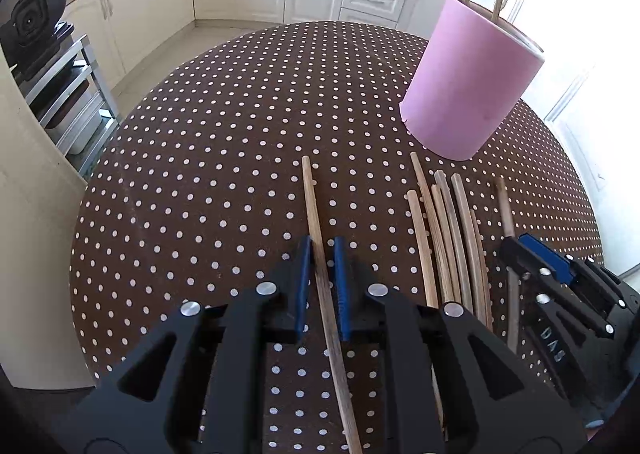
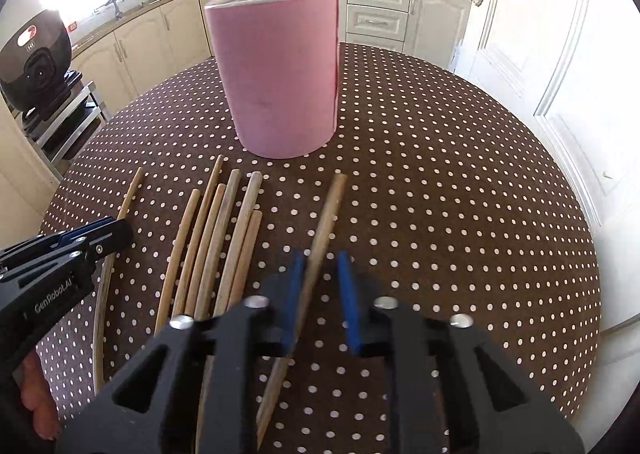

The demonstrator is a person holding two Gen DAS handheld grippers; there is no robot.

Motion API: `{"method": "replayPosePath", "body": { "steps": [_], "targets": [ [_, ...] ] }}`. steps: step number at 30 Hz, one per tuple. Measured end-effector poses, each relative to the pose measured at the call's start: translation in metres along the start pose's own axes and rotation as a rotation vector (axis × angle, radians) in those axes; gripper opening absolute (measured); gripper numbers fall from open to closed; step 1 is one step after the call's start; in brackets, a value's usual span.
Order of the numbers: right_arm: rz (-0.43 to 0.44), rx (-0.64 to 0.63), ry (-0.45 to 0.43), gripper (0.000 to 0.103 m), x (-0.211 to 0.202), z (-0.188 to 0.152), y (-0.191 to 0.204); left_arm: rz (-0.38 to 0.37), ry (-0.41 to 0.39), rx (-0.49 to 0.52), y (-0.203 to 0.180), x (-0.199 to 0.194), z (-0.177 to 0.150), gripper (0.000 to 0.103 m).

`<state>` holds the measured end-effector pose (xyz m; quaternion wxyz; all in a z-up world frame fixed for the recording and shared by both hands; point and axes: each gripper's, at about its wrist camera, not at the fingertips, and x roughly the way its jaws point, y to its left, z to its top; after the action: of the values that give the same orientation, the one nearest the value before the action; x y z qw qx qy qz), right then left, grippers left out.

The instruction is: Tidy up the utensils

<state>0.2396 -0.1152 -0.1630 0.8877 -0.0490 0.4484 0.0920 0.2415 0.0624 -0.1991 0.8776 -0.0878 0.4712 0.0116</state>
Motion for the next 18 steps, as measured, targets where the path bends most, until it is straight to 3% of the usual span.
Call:
{"method": "replayPosePath", "body": {
  "steps": [4, 8, 11, 18],
  "targets": [
    [0.061, 0.059, 0.004, 0.006, -0.001, 0.0, -0.014, -0.019, -0.02, -0.005, 0.007, 0.001, 0.001, 0.008],
    [0.125, 0.125, 0.002, 0.004, -0.003, -0.001, -0.029, -0.085, -0.028, -0.064, 0.022, 0.002, 0.002, 0.006],
    [0.136, 0.139, -0.009, 0.005, -0.007, -0.002, -0.032, -0.101, -0.028, -0.106, 0.03, 0.002, 0.004, 0.006],
    [0.156, 0.152, -0.045, 0.004, -0.023, -0.008, -0.042, -0.1, -0.067, -0.089, 0.025, -0.008, 0.0, 0.006]
  ]
}}
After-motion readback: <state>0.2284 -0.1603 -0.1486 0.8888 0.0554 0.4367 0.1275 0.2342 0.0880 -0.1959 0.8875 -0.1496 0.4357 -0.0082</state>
